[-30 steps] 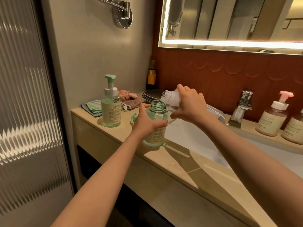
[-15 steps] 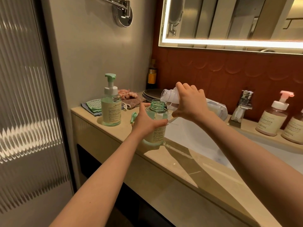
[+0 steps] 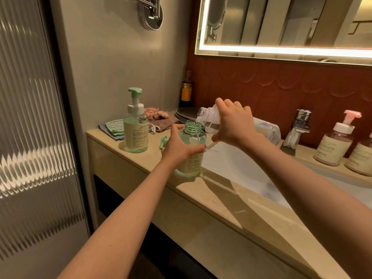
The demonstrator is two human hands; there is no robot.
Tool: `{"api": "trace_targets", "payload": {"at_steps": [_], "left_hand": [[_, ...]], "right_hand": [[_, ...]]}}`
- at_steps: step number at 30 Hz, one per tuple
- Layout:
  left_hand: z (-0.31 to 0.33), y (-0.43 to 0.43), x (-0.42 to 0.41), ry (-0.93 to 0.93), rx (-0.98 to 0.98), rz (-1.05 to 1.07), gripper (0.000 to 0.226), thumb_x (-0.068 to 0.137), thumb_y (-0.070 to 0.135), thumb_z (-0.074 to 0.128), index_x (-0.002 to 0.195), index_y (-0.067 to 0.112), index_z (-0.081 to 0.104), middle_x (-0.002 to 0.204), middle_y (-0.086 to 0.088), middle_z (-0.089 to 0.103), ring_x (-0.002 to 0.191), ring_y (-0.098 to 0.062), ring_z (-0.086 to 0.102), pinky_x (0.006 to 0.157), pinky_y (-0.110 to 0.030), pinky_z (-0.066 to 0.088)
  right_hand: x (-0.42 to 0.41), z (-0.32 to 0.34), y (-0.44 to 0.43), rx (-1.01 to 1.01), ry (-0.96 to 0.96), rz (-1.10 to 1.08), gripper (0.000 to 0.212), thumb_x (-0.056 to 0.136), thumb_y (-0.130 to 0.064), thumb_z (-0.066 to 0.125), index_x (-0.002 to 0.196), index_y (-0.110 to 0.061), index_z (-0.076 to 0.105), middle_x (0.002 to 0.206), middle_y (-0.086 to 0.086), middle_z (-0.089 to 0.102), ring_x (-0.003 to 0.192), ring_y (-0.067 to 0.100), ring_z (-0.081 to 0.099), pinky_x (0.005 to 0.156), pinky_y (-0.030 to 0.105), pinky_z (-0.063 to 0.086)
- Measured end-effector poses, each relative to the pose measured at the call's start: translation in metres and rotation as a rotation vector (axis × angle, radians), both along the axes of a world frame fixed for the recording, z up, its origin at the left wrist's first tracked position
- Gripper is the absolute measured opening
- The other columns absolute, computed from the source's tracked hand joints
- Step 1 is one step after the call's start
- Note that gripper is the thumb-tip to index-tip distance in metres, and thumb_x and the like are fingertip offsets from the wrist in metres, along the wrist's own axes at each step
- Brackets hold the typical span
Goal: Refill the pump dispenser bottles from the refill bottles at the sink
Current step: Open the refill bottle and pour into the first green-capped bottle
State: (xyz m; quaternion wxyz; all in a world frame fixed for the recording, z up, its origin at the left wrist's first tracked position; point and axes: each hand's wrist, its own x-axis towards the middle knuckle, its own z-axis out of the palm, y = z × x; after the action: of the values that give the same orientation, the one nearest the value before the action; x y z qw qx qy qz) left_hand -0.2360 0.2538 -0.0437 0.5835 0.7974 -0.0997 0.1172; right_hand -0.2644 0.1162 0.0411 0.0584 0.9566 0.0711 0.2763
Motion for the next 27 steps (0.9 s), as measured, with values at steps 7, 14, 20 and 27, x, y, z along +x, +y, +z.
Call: {"api": "trace_targets", "payload": {"at_steps": [7, 14, 20, 27], "left_hand": [[-0.0009, -0.0002, 0.0009, -0.001, -0.003, 0.007, 0.080, 0.067, 0.029, 0.081, 0.127, 0.023, 0.029, 0.128, -0.008, 0.050, 0.115, -0.027, 0.049, 0.097, -0.046, 0.043], [-0.0013, -0.0001, 0.0010, -0.004, -0.005, 0.002, 0.080, 0.067, 0.030, 0.081, 0.127, 0.024, 0.029, 0.128, -0.008, 0.050, 0.115, -0.027, 0.049, 0.098, -0.048, 0.043], [-0.0016, 0.0001, 0.0010, -0.007, -0.007, -0.002, 0.080, 0.067, 0.030, 0.081, 0.127, 0.024, 0.029, 0.129, -0.007, 0.048, 0.116, -0.026, 0.047, 0.097, -0.047, 0.043], [-0.0017, 0.0000, 0.0011, -0.015, -0.023, -0.005, 0.080, 0.067, 0.028, 0.081, 0.127, 0.023, 0.029, 0.128, -0.007, 0.049, 0.115, -0.025, 0.048, 0.096, -0.044, 0.044]], "right_hand": [[0.0014, 0.0001, -0.0001, -0.008, -0.002, -0.004, 0.090, 0.065, -0.036, 0.082, 0.137, -0.016, 0.031, 0.124, 0.006, 0.048, 0.112, 0.025, 0.044, 0.092, 0.039, 0.037], [0.0003, 0.0016, 0.0004, -0.020, 0.003, -0.003, 0.089, 0.065, -0.036, 0.082, 0.136, -0.016, 0.032, 0.124, 0.006, 0.048, 0.111, 0.025, 0.044, 0.092, 0.039, 0.037], [0.0002, 0.0014, 0.0005, -0.020, 0.007, -0.007, 0.090, 0.065, -0.036, 0.082, 0.136, -0.015, 0.031, 0.125, 0.006, 0.048, 0.112, 0.025, 0.044, 0.092, 0.039, 0.037], [-0.0017, 0.0029, 0.0009, -0.028, 0.011, -0.002, 0.089, 0.065, -0.036, 0.082, 0.135, -0.015, 0.032, 0.124, 0.007, 0.048, 0.111, 0.025, 0.044, 0.092, 0.039, 0.036]]}}
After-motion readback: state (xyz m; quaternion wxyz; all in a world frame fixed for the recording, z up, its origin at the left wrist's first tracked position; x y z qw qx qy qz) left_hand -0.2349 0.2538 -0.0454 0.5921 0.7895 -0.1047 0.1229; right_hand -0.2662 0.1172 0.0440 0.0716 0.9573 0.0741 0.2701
